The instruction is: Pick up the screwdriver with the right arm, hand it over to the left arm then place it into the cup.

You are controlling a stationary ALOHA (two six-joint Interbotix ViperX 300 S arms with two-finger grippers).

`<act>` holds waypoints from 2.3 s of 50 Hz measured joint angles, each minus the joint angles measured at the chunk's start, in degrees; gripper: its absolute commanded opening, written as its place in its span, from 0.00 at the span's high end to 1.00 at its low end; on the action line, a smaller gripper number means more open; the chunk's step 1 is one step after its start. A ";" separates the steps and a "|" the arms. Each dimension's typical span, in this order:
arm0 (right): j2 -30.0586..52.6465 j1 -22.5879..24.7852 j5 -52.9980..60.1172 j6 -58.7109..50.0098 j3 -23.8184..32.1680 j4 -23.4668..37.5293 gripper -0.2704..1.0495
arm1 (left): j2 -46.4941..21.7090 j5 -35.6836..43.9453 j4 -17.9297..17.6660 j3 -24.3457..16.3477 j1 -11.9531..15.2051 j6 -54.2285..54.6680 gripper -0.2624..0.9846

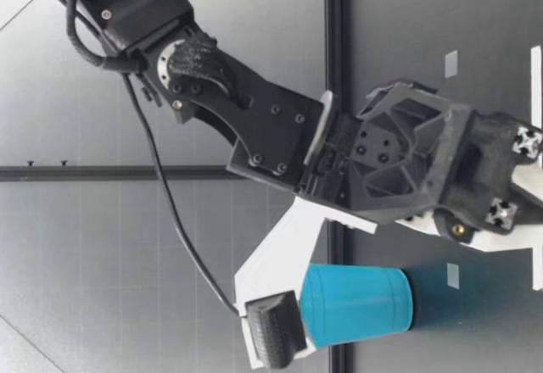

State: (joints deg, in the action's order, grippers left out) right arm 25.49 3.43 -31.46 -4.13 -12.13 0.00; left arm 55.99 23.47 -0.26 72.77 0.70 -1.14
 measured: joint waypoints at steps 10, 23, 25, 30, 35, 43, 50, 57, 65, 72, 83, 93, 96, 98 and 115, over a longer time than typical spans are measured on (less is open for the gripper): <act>-0.09 0.26 0.00 0.09 0.00 0.09 0.73 | 0.00 0.00 0.00 0.00 0.00 -0.09 0.70; -1.41 0.70 1.32 -0.70 -1.93 0.18 0.79 | -1.32 1.41 0.00 0.00 0.00 0.09 0.56; -2.29 0.88 2.55 -0.88 -3.08 0.09 0.79 | -1.85 1.58 0.00 0.00 0.00 0.09 0.51; -5.63 1.32 7.65 -2.46 -6.50 0.09 0.79 | -3.69 2.29 0.00 0.00 0.00 0.00 0.38; -10.20 1.32 16.70 -4.66 -11.16 0.09 0.79 | -5.71 3.08 0.00 0.00 0.00 0.62 0.28; -15.82 1.05 34.80 -6.06 -17.58 0.00 0.79 | -8.88 6.50 0.00 0.00 0.00 1.41 0.25; -18.11 -0.18 49.48 -6.15 -20.65 -0.88 0.80 | -11.78 10.99 0.00 0.00 0.00 2.81 0.25; -18.19 -1.85 59.15 -5.80 -21.01 -0.97 0.80 | -13.71 13.80 0.00 0.00 0.00 3.96 0.25; -18.19 -3.25 65.04 -5.54 -20.83 -1.05 0.80 | -14.33 15.38 0.00 0.00 0.00 4.39 0.25; -16.70 -3.60 67.24 -4.39 -18.54 -1.05 0.79 | -14.50 16.17 0.00 0.00 0.00 4.39 0.25; -13.97 -3.60 67.41 -2.11 -14.24 -1.05 0.80 | -16.61 19.25 0.00 -0.09 0.00 5.71 0.25; -12.83 -3.69 67.24 -1.49 -12.13 -0.97 0.80 | -19.86 20.92 0.00 -1.05 0.00 6.68 0.26; -12.48 -3.69 66.88 -1.49 -11.69 -0.97 0.79 | -20.74 21.62 -0.09 -1.49 0.00 6.77 0.27; -12.39 -3.78 66.71 -1.49 -11.60 -1.05 0.79 | -21.27 22.15 -0.09 -1.85 0.00 6.68 0.28; -12.30 -3.96 66.45 -1.23 -11.60 -0.88 0.79 | -22.85 23.12 -0.09 -2.29 0.26 6.77 0.73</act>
State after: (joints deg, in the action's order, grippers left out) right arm 13.18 -0.53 34.98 -5.36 -23.73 -0.88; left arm 33.13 46.58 -0.35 70.49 0.97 5.63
